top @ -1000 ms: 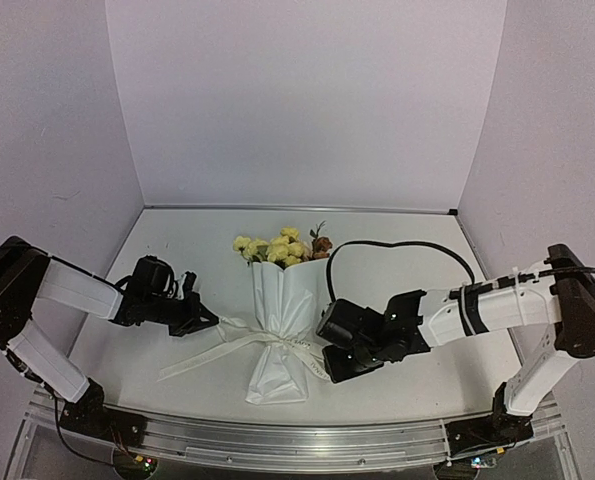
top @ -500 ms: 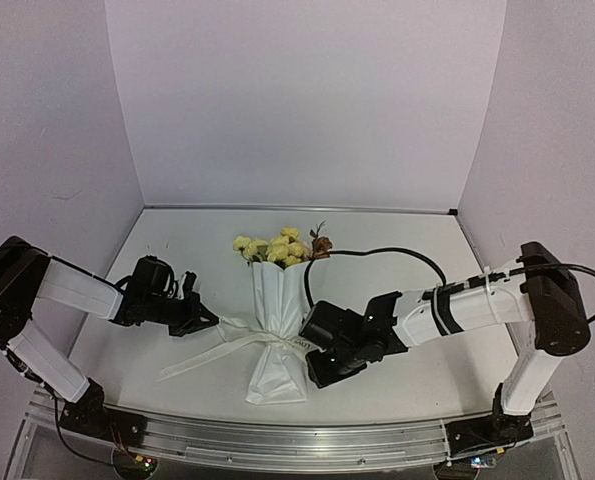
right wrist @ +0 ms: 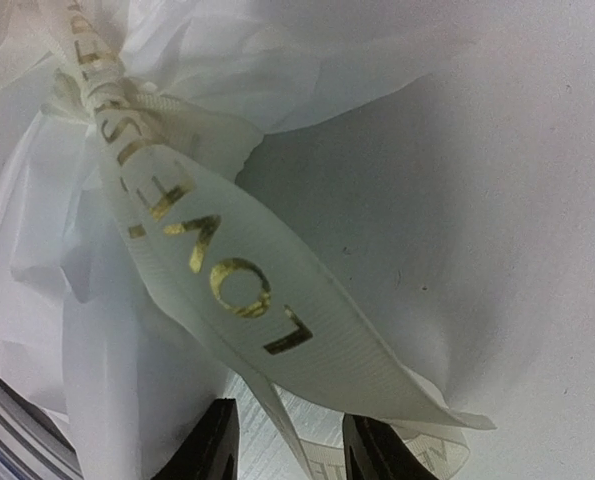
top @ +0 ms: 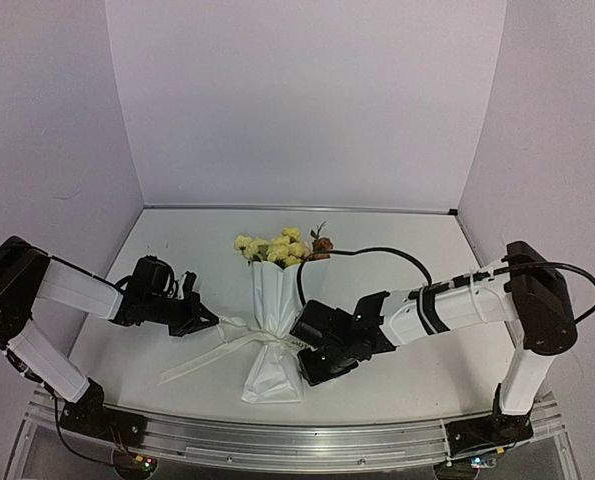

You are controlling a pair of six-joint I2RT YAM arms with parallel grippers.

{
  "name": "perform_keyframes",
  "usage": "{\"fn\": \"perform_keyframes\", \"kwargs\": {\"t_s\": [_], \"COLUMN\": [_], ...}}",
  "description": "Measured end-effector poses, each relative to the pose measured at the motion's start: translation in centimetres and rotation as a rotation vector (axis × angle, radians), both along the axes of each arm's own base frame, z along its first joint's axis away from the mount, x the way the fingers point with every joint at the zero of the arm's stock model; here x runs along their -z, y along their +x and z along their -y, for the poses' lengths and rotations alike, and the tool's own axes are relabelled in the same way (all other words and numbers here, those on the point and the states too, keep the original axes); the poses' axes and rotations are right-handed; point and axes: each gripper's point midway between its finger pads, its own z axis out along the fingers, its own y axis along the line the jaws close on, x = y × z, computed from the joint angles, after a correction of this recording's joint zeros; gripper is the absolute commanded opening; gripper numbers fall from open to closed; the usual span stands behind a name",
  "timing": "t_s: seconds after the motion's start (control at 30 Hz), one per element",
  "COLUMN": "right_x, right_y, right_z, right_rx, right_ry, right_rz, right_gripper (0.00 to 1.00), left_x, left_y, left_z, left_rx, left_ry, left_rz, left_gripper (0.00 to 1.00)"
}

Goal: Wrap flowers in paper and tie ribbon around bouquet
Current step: Tie the half-tied ribbon around the folded bouquet.

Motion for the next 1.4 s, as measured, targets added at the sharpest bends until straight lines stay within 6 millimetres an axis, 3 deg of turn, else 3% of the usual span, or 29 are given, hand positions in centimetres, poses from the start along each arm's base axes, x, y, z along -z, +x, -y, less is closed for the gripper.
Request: {"fn": "perform_keyframes", "kwargs": {"t_s": [0.1, 0.13, 0.3, 0.67, 1.03, 1.27, 1.4], "right_x": [0.1, 0.0, 0.0, -2.0, -0.6, 0.6, 0.8], "right_y": [0.2, 0.3, 0.6, 0.3, 0.2, 0.6, 0.8], "right_z": [0.0, 0.0, 0.5, 4.7, 7.7, 11.3, 11.8], "right_rx": [0.008, 0.011, 0.052, 0.170, 0.277, 0.412, 0.460], "right_ry": [0.002, 0.002, 0.010, 0.072, 0.031, -0.010, -0.004], "right_rz": [0.003, 0.006, 0.019, 0.080, 0.085, 0.065, 0.055], "right_gripper": [0.02, 0.00, 0.00, 0.00, 0.00, 0.00, 0.00], "left_x": [0.0, 0.0, 0.1, 0.9, 1.2, 1.4, 1.5], "left_y": [0.0, 0.0, 0.3, 1.2, 1.4, 1.6, 1.4], "left_z": [0.0, 0.0, -0.4, -2.6, -3.2, -3.9, -3.9], "left_rx": [-0.001, -0.002, -0.021, -0.084, -0.098, -0.118, -0.115], "left_ry": [0.001, 0.001, 0.009, 0.013, 0.006, 0.008, 0.005], "left_rz": [0.000, 0.000, -0.002, -0.050, -0.066, -0.075, -0.082], "left_gripper": [0.00, 0.00, 0.00, 0.00, 0.00, 0.00, 0.00]}}
